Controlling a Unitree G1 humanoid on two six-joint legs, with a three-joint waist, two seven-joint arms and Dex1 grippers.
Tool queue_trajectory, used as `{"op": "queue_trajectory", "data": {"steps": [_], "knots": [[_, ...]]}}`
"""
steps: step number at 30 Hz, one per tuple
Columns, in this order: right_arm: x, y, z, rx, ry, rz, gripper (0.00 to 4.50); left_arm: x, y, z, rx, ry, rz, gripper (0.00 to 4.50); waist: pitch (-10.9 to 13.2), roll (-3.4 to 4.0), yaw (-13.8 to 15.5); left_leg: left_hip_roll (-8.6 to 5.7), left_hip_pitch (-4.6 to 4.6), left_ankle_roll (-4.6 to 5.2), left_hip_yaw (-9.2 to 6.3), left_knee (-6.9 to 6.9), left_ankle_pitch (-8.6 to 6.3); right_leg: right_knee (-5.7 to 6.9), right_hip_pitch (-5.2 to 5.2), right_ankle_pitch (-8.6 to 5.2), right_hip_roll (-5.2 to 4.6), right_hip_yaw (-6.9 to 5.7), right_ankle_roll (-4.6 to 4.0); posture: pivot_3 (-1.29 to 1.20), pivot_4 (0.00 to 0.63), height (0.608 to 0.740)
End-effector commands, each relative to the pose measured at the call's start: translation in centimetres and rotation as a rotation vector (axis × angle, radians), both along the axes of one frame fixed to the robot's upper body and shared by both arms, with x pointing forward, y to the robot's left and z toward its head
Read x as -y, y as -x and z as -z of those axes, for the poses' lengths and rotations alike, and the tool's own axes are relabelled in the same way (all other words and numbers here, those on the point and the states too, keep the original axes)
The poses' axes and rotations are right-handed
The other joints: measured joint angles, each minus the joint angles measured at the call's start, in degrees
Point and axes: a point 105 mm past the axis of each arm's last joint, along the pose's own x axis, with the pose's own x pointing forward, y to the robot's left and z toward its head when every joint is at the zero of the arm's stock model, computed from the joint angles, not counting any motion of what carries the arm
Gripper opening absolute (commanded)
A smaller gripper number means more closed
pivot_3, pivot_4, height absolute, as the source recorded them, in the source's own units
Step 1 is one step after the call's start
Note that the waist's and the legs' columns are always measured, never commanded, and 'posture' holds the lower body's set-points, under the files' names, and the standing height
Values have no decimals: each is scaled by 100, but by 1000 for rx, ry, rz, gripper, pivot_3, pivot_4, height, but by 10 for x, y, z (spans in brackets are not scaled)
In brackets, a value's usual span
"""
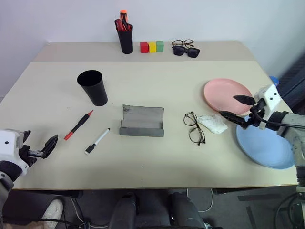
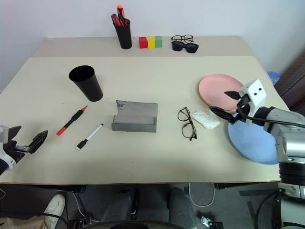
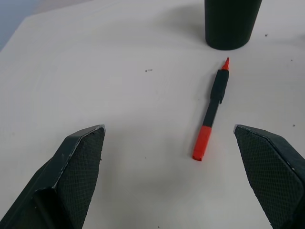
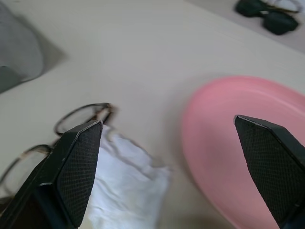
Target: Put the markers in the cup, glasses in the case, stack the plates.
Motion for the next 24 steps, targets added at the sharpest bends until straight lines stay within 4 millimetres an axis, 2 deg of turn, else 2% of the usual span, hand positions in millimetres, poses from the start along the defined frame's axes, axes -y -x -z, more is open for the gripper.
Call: {"op": "queue_trajectory", "data": {"steps": [1,6,10,17,20,23,24], "knots": [[-7,-2,-14,52,0,-14,4500,-1,2,-14,46,-28,-10,4437,0,0,-2,0,0,0,0,0,0,0,0,0,0,0,0,0,150,740],[-26,-5,-20,73,-16,-63,4500,3,-2,-11,52,-30,-10,4437,0,1,-15,0,1,0,0,0,0,1,-1,0,1,0,0,0,150,740],[-58,-5,-24,92,-22,-147,4500,8,-11,-14,57,-41,8,4437,0,0,-17,1,1,0,-1,1,0,4,-1,1,3,-1,2,0,150,740],[-137,4,-26,130,-54,-296,4500,28,-38,-9,-45,-40,41,4437,0,0,-8,0,0,0,-7,1,0,10,-3,3,13,-3,6,0,150,740],[-176,15,-28,147,-102,-382,4500,36,-60,4,-200,-37,25,4437,0,0,13,-1,-2,0,-17,7,0,16,-3,4,21,-7,7,0,150,740],[-209,28,-28,159,-141,-455,4500,44,-82,6,-284,19,21,4437,-1,-2,-13,-8,-2,-2,-23,13,1,26,-3,5,32,-10,8,0,150,740],[-218,29,-28,175,-148,-456,4500,46,-87,13,-378,-1,14,4437,-1,-5,-15,-10,-2,-2,-24,13,1,28,-4,5,32,-11,8,0,150,740]]}}
